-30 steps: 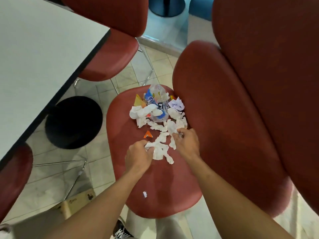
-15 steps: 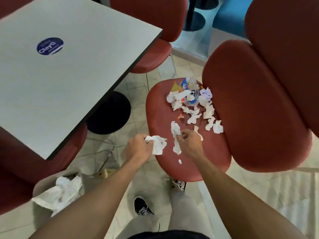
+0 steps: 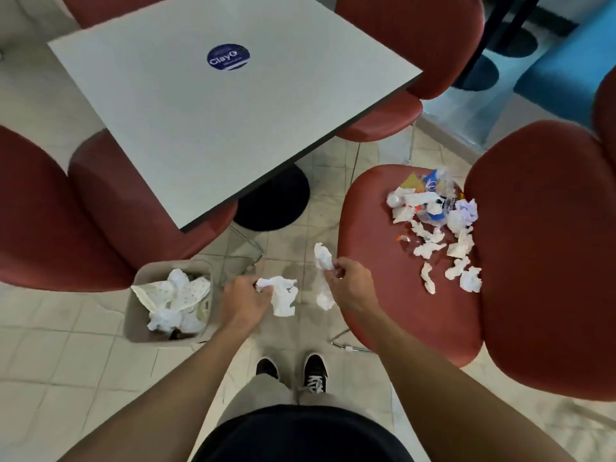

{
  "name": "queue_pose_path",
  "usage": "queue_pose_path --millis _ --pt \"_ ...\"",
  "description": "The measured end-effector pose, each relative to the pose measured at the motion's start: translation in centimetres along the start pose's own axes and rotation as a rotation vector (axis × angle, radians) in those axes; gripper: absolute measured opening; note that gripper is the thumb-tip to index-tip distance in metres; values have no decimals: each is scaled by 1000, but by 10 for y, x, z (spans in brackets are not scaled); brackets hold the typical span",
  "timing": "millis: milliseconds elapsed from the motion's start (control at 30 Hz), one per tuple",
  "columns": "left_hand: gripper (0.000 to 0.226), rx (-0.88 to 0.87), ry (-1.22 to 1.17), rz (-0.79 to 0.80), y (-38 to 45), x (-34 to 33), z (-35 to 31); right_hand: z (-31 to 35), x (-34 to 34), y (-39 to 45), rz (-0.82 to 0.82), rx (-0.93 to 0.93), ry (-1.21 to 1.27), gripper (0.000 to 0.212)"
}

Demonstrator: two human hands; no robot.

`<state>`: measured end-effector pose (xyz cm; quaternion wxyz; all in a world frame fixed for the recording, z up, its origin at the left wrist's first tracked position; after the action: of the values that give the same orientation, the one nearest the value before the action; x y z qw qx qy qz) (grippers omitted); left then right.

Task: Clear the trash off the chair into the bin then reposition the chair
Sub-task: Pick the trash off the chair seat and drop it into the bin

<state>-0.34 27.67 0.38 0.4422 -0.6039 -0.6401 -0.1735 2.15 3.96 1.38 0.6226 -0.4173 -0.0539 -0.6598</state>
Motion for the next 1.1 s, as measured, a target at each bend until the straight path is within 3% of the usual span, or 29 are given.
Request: queue_pose_path --millis 233,567,767,933,1100 --pt "17 163 -63 -119 -15 45 75 28 -47 -10 129 57 -78 3" --pt "15 249 -96 -186 4 116 187 89 -164 -28 204 33 -102 9" --pt "17 288 -58 -121 33 137 247 121 -244 -35 196 -5 -141 11" --pt "20 337 -23 38 52 122 273 120 -289 -38 212 -120 -107 12" --pt "39 329 -11 110 61 112 280 116 -301 -42 258 -188 -109 25"
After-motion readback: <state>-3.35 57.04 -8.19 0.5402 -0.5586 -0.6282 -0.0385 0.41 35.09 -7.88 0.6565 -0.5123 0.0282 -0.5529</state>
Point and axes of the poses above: each hand's wrist, its own y-axis towards the middle knuckle, its own x-axis out of the back of the hand, z = x × y, the point moved 9 cm from there along y, towards the middle knuckle, and after that the axes turned 7 degrees about -x, right-handed, at the moved point
